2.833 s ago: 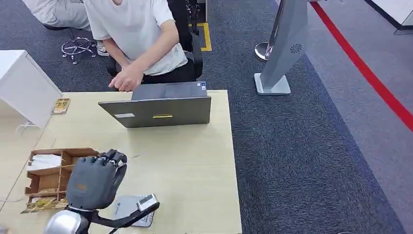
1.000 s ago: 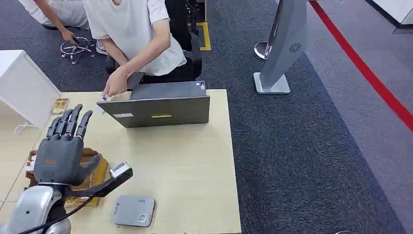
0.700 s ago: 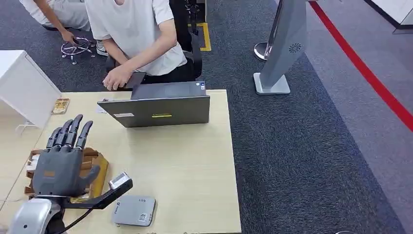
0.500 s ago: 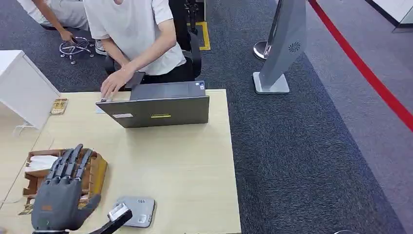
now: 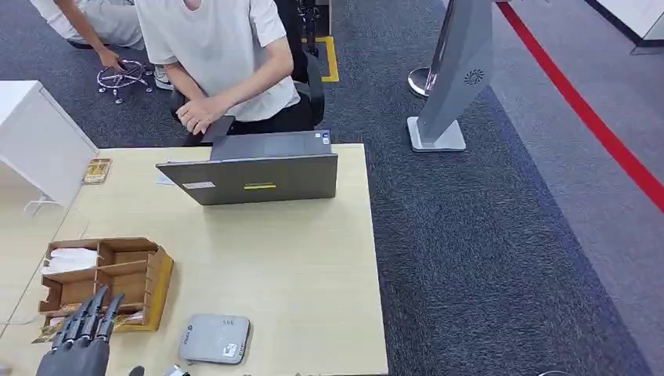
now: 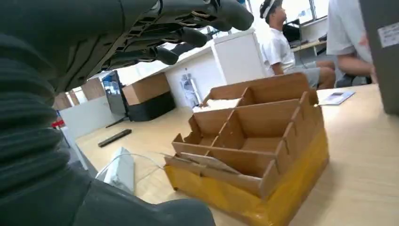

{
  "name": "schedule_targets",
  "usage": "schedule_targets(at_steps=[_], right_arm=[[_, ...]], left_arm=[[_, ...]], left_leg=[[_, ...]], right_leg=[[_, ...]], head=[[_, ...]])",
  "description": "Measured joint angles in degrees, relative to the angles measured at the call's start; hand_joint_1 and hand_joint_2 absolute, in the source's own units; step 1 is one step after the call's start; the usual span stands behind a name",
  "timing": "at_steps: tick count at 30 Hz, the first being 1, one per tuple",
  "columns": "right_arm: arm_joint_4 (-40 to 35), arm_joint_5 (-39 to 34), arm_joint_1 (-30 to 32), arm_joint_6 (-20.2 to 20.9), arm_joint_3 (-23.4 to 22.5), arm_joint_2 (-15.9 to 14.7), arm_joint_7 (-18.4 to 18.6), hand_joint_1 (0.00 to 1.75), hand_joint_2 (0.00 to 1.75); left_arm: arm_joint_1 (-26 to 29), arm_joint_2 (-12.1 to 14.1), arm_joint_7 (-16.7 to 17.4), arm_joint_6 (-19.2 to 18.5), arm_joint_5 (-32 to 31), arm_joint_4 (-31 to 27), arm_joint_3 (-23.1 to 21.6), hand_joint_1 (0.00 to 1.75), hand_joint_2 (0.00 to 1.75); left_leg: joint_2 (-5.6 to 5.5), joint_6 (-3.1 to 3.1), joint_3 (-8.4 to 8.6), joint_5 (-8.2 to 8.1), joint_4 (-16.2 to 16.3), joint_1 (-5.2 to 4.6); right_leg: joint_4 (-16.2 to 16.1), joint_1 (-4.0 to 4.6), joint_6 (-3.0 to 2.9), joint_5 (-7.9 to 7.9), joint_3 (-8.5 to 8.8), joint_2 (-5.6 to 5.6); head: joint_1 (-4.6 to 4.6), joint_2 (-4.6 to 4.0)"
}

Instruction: Pass the card to the sensor for recognition and then transmit it.

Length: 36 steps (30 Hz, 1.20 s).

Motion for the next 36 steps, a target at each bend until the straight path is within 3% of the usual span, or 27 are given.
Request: schedule_targets(at_steps=[2,10,12,15,22,28,36], right_arm=[[0.02,-0.04,0.0,0.02,0.0,0.02,0.02,0.0,0.0],[0.02,-1.03,0.02,-0.07,-0.66,0.17,-0.22,0.0,0.0],[0.02,-1.07,0.03,-0.15,-0.85,0.33,-0.31,0.0,0.0],[0.02,-1.07,0.03,-0.31,-0.92,0.57,-0.46,0.0,0.0],[0.04,-0.76,0.09,-0.37,-0.92,0.72,-1.16,0.0,0.0],[0.04,-0.61,0.12,-0.24,-0.92,0.83,-1.27,0.0,0.0],[0.11,1.38,0.1,0.04,-0.72,0.9,-1.46,0.0,0.0]], left_arm=[[0.59,-1.93,-3.02,-0.33,-0.99,0.04,2.28,0.0,1.75],[-1.3,-15.63,-17.75,3.35,-8.46,3.26,20.55,0.0,1.75],[-1.87,-17.93,-18.47,5.41,-8.52,3.87,24.29,0.0,1.75],[-2.4,-19.34,-17.18,8.7,-8.55,4.77,26.73,0.0,1.75],[-3.83,-20.52,-19.19,14.24,-8.55,7.25,27.75,0.0,1.75],[-4.65,-20.48,-19.1,16.42,-8.55,9.23,27.73,0.0,1.75],[-7.69,-14.27,-7.07,18.88,-8.57,15.78,20.89,0.0,1.75]], left_leg=[[0.0,0.0,0.0,0.0,0.0,0.0],[0.0,0.0,0.0,0.0,0.0,0.0],[0.0,0.0,0.02,0.0,0.0,0.0],[-0.02,0.0,0.03,0.0,0.0,0.01],[-0.02,0.0,0.03,0.0,0.0,0.0],[-0.01,0.0,0.04,0.0,0.01,0.0],[-0.02,-0.02,0.08,0.03,0.01,0.03]], right_leg=[[0.0,0.0,0.0,0.0,0.0,0.0],[-0.01,0.0,0.0,0.0,0.0,-0.01],[0.0,0.0,0.0,0.0,0.0,0.0],[0.0,0.01,0.0,0.0,0.0,-0.02],[0.0,0.0,0.0,0.0,0.01,-0.03],[-0.01,0.0,0.0,0.0,-0.05,-0.03],[0.0,0.02,-0.01,0.0,-0.09,-0.03]], head=[[0.0,0.0],[0.0,0.0],[0.0,0.0],[-0.02,0.0],[0.0,0.0],[0.0,0.0],[0.0,0.0]])
